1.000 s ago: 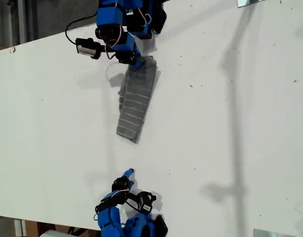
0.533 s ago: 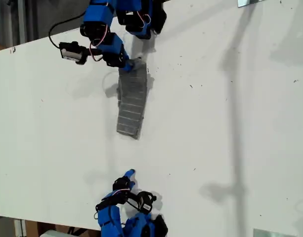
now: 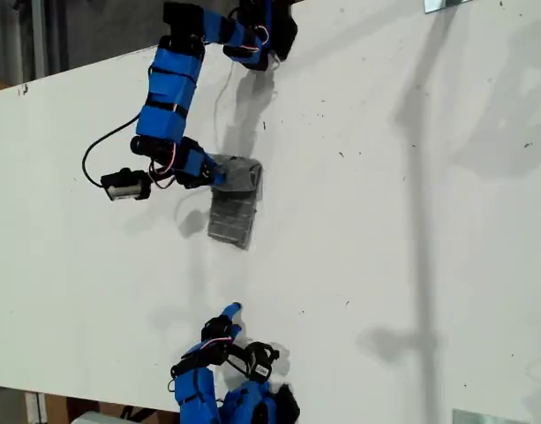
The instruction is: Grasp corners of a square towel and fold twice.
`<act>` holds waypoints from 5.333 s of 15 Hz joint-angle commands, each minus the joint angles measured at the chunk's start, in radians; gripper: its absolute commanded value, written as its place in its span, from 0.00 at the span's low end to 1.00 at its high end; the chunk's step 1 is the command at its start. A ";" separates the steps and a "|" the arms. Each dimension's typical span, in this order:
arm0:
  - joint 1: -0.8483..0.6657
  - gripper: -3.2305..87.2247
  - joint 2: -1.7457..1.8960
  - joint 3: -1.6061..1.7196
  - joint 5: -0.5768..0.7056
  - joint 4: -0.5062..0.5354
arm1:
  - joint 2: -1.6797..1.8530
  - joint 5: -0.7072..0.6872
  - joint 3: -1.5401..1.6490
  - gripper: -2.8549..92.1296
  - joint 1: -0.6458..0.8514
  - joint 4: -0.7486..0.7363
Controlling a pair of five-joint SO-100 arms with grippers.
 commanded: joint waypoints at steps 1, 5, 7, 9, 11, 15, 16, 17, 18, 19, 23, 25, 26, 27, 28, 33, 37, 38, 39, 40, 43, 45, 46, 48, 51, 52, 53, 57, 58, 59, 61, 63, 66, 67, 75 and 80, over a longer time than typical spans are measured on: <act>-0.018 0.28 0.006 -0.037 0.005 0.003 | -0.005 -0.092 -0.115 0.03 -0.011 -0.074; -0.018 0.28 0.006 -0.037 0.003 0.003 | 0.017 -0.169 -0.098 0.03 -0.029 -0.192; -0.020 0.28 0.008 -0.035 0.000 0.003 | -0.026 -0.209 -0.094 0.03 -0.029 -0.247; -0.020 0.28 0.008 -0.035 0.000 0.003 | -0.078 -0.230 -0.094 0.03 -0.035 -0.302; -0.020 0.28 0.008 -0.035 0.002 0.003 | -0.121 -0.239 -0.097 0.04 -0.037 -0.347; -0.021 0.28 0.008 -0.035 0.002 0.003 | -0.097 -0.273 -0.098 0.33 -0.060 -0.431; -0.021 0.28 0.008 -0.035 0.002 0.003 | -0.081 -0.279 -0.098 0.34 -0.058 -0.446; -0.021 0.28 0.008 -0.035 0.002 0.005 | -0.072 -0.281 -0.098 0.35 -0.052 -0.454; -0.021 0.28 0.008 -0.035 0.002 0.005 | -0.066 -0.278 -0.097 0.33 -0.041 -0.448; -0.021 0.28 0.008 -0.035 0.002 0.005 | -0.052 -0.268 -0.077 0.33 -0.025 -0.446; -0.021 0.28 0.008 -0.034 0.003 0.005 | 0.163 -0.305 0.101 0.27 -0.038 -0.489; -0.023 0.28 0.008 -0.035 0.002 0.005 | 0.178 -0.360 0.043 0.27 -0.115 -0.446; -0.023 0.28 0.008 -0.035 0.000 0.005 | 0.173 -0.362 0.020 0.27 -0.152 -0.422; -0.023 0.28 0.008 -0.035 0.000 0.005 | 0.172 -0.327 0.029 0.26 -0.173 -0.413; -0.023 0.28 0.008 -0.035 -0.002 0.005 | 0.173 -0.281 0.080 0.25 -0.172 -0.425; -0.023 0.28 0.008 -0.034 -0.002 0.005 | 0.110 -0.275 0.179 0.25 -0.025 -0.468; -0.025 0.28 0.008 -0.034 -0.002 0.005 | 0.009 -0.272 0.183 0.23 -0.035 -0.518; -0.025 0.28 0.008 -0.034 -0.002 0.005 | -0.012 -0.265 0.178 0.22 -0.040 -0.529; -0.025 0.28 0.008 -0.034 -0.002 0.005 | -0.034 -0.253 0.170 0.22 -0.048 -0.534; -0.025 0.28 0.008 -0.034 -0.002 0.005 | -0.060 -0.245 0.158 0.22 -0.057 -0.535; -0.023 0.28 0.009 -0.034 -0.003 0.005 | -0.176 -0.250 0.063 0.23 -0.135 -0.512; -0.023 0.28 0.009 -0.034 -0.003 0.005 | -0.275 -0.264 -0.031 0.24 -0.201 -0.476; -0.023 0.28 0.009 -0.034 -0.003 0.005 | -0.293 -0.264 -0.046 0.23 -0.213 -0.472; -0.023 0.27 0.009 -0.034 -0.003 0.005 | -0.291 -0.259 -0.049 0.23 -0.206 -0.472; -0.025 0.27 0.009 -0.034 -0.005 0.005 | -0.330 -0.262 -0.098 0.23 -0.187 -0.446; -0.025 0.27 0.009 -0.034 -0.005 0.005 | -0.302 -0.262 -0.114 0.23 -0.178 -0.411; -0.025 0.27 0.009 -0.034 -0.005 0.005 | -0.239 -0.270 -0.110 0.23 -0.164 -0.390; -0.025 0.28 0.009 -0.034 -0.005 0.005 | -0.184 -0.284 -0.103 0.23 -0.133 -0.396; -0.025 0.28 0.009 -0.034 -0.005 0.005 | -0.236 -0.281 -0.103 0.23 -0.143 -0.423; -0.025 0.27 0.009 -0.034 -0.005 0.005 | -0.296 -0.275 -0.120 0.23 -0.150 -0.439; -0.025 0.27 0.009 -0.034 -0.005 0.005 | -0.403 -0.273 -0.195 0.24 -0.170 -0.443; -0.025 0.27 0.009 -0.034 -0.005 0.005 | -0.453 -0.270 -0.222 0.24 -0.189 -0.449; -0.025 0.27 0.009 -0.034 -0.005 0.005 | -0.430 -0.264 -0.221 0.23 -0.183 -0.416; -0.025 0.27 0.009 -0.034 -0.005 0.005 | -0.371 -0.262 -0.209 0.23 -0.170 -0.394; -0.025 0.27 0.017 -0.028 -0.009 0.005 | 0.586 -0.109 0.666 0.21 -0.147 -0.580; -0.025 0.27 0.017 -0.028 -0.011 0.003 | 1.638 0.155 1.468 0.21 -0.224 -0.615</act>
